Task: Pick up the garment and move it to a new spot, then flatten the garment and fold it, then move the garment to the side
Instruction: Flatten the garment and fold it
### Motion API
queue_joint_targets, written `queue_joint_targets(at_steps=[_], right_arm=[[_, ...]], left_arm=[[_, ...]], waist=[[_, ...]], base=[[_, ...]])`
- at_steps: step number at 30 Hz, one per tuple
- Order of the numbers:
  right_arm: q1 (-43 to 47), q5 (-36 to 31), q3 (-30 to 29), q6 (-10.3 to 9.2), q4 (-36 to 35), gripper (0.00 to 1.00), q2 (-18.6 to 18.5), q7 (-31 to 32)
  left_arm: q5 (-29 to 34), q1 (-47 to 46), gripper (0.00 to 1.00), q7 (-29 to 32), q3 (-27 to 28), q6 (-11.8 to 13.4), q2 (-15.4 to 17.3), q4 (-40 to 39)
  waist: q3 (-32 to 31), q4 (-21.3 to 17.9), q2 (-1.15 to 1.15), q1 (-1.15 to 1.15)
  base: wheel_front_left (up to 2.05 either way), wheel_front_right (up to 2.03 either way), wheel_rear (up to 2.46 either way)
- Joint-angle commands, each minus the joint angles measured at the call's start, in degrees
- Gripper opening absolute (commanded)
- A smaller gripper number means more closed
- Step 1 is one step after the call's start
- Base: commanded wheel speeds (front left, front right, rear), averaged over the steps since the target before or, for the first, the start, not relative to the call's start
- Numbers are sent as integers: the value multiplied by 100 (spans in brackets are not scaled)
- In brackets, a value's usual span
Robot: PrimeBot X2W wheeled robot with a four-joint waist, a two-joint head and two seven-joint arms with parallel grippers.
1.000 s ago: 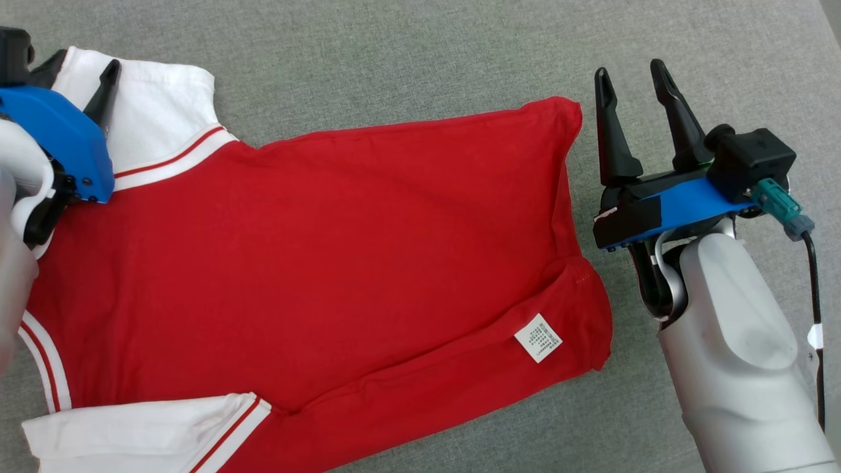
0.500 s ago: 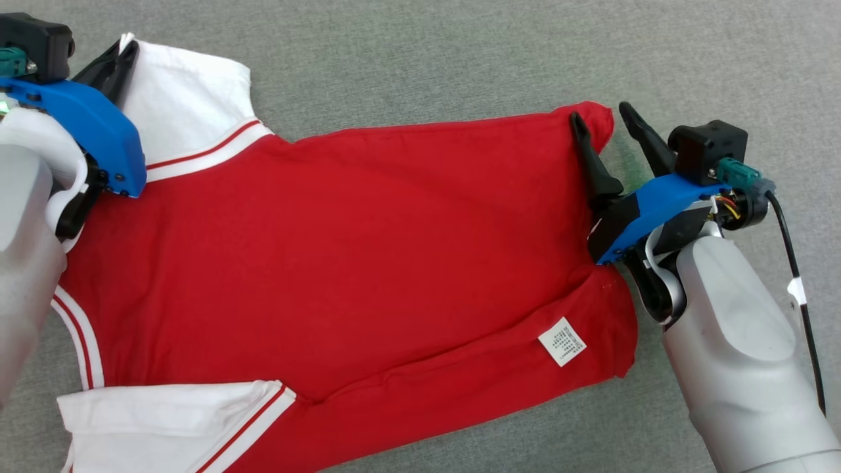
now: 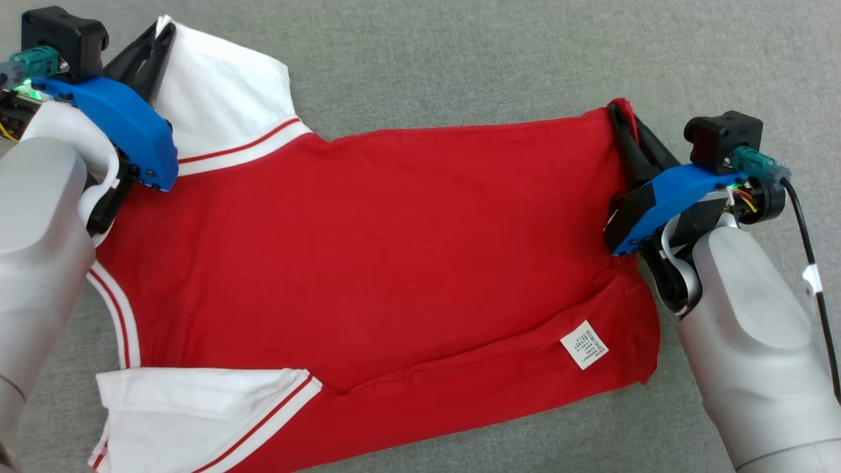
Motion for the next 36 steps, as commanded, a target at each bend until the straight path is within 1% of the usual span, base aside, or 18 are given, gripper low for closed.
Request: queue_joint_targets(at_steps=[1, 7, 11, 14, 21, 22, 28, 32, 36], right_arm=[[-59, 1, -28, -2, 0, 0, -33, -120], [154, -9, -86, -2, 63, 0, -102, -425], [342, -9, -176, -2, 117, 0, -186, -571], [521, -10, -255, -2, 143, 0, -232, -711], [900, -49, -372, -2, 182, 0, -309, -904], [900, -49, -372, -2, 182, 0, -309, -904], [1133, -72, -477, -2, 182, 0, -310, -1013], [1271, -72, -529, -2, 200, 0, -323, -1071], [1439, -34, -588, -2, 215, 0, -371, -1148]], left_arm=[[-44, -15, 0, -88, -36, 6, 9, -21], [-131, 160, 0, -313, -106, 7, 13, -183], [-105, 327, 0, -357, -26, 7, 21, -413], [54, 563, 0, -351, 230, 28, 71, -786], [512, 1452, 0, -354, 863, 229, 211, -1881], [512, 1452, 0, -354, 863, 229, 211, -1881], [830, 2325, 0, -354, 1226, 398, 281, -2770], [967, 2919, 0, -355, 1378, 486, 260, -3282], [1049, 3483, 0, -355, 1513, 556, 245, -3628]], waist=[[-116, 91, 0, 0], [-418, 324, 0, 0], [-647, 526, 0, 0], [-817, 668, 0, 0], [-1149, 924, 0, 0], [-1149, 924, 0, 0], [-1324, 1080, 0, 0], [-1440, 1147, 0, 0], [-1567, 1201, 0, 0]], base=[[0, 0, 0], [0, 0, 0], [0, 0, 0], [0, 0, 0], [0, 0, 0], [0, 0, 0], [0, 0, 0], [0, 0, 0], [0, 0, 0]])
